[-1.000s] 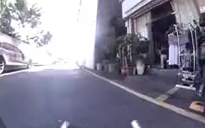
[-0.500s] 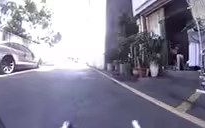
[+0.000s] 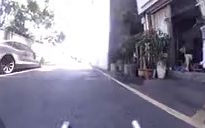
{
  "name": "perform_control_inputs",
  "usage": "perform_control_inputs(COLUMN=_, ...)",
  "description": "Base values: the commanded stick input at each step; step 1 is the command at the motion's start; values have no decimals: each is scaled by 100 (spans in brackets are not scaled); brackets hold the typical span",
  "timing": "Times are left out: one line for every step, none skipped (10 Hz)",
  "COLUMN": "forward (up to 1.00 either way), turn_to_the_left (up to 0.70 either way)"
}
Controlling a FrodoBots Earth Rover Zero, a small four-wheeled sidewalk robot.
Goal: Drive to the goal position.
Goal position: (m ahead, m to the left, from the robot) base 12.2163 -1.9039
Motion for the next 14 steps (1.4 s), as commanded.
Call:
perform_control_inputs(forward=45, turn_to_the_left=27)
perform_control_inputs(forward=45, turn_to_the_left=19)
perform_control_inputs(forward=45, turn_to_the_left=1)
perform_control_inputs(forward=45, turn_to_the_left=0)
perform_control_inputs(forward=45, turn_to_the_left=0)
perform_control_inputs(forward=45, turn_to_the_left=0)
perform_control_inputs(forward=45, turn_to_the_left=0)
perform_control_inputs(forward=45, turn_to_the_left=0)
perform_control_inputs(forward=45, turn_to_the_left=0)
perform_control_inputs(forward=45, turn_to_the_left=0)
perform_control_inputs(forward=45, turn_to_the_left=0)
perform_control_inputs(forward=45, turn_to_the_left=0)
perform_control_inputs(forward=45, turn_to_the_left=0)
perform_control_inputs(forward=45, turn_to_the_left=0)
